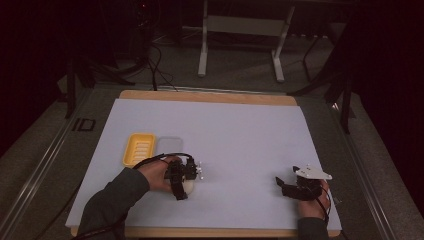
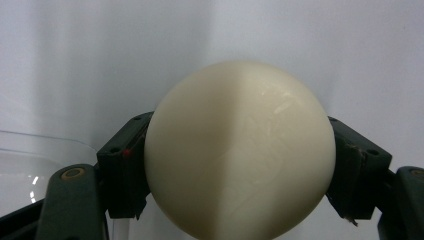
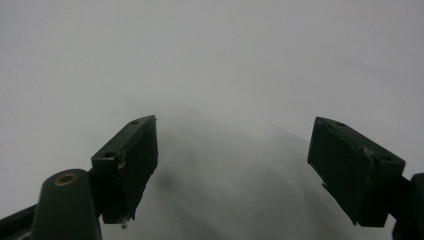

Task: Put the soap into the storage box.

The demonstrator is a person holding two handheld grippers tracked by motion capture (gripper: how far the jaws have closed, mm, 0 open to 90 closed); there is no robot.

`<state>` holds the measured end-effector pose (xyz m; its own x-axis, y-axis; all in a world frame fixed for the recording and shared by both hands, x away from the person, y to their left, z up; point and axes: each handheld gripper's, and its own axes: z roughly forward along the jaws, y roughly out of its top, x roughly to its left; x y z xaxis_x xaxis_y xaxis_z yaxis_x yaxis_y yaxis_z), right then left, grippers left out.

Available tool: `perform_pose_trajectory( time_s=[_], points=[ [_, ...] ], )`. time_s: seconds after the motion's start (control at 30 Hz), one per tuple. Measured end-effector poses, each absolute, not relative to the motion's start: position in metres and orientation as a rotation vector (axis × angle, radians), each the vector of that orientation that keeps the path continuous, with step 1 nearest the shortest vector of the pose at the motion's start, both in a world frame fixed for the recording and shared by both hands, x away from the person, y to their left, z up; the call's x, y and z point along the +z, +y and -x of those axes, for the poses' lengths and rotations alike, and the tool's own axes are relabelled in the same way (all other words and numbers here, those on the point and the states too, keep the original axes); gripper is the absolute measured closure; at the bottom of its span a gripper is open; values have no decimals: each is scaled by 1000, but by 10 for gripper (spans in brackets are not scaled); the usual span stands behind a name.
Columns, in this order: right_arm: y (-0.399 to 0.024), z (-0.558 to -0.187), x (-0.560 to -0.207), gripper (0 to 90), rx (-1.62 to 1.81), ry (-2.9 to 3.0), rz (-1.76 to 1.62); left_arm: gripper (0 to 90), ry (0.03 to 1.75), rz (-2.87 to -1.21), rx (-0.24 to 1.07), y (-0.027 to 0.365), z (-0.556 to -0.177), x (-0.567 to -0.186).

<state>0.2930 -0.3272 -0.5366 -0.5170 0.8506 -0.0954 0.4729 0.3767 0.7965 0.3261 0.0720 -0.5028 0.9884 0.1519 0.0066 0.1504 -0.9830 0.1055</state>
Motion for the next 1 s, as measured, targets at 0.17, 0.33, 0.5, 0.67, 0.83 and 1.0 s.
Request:
perform_pose_trajectory(
  time_s=[0.17,0.33,0.5,0.67,0.83,1.0],
  points=[
    [-327,-293,-537,200,1001,2141,-1138,248,247,-3029,39,75,-326,-503],
    [-327,-293,-537,200,999,2142,-1137,249,258,-3037,39,79,-327,-502],
    [-327,-293,-537,200,999,2142,-1137,249,277,-3033,35,83,-328,-501],
    [-327,-293,-537,200,1000,2141,-1137,249,291,-3028,31,85,-329,-499],
    [-327,-293,-537,200,1000,2140,-1137,249,310,-3022,34,90,-330,-496],
    [-327,-293,-537,200,1000,2141,-1137,249,325,-3023,37,96,-332,-492]
  ],
)
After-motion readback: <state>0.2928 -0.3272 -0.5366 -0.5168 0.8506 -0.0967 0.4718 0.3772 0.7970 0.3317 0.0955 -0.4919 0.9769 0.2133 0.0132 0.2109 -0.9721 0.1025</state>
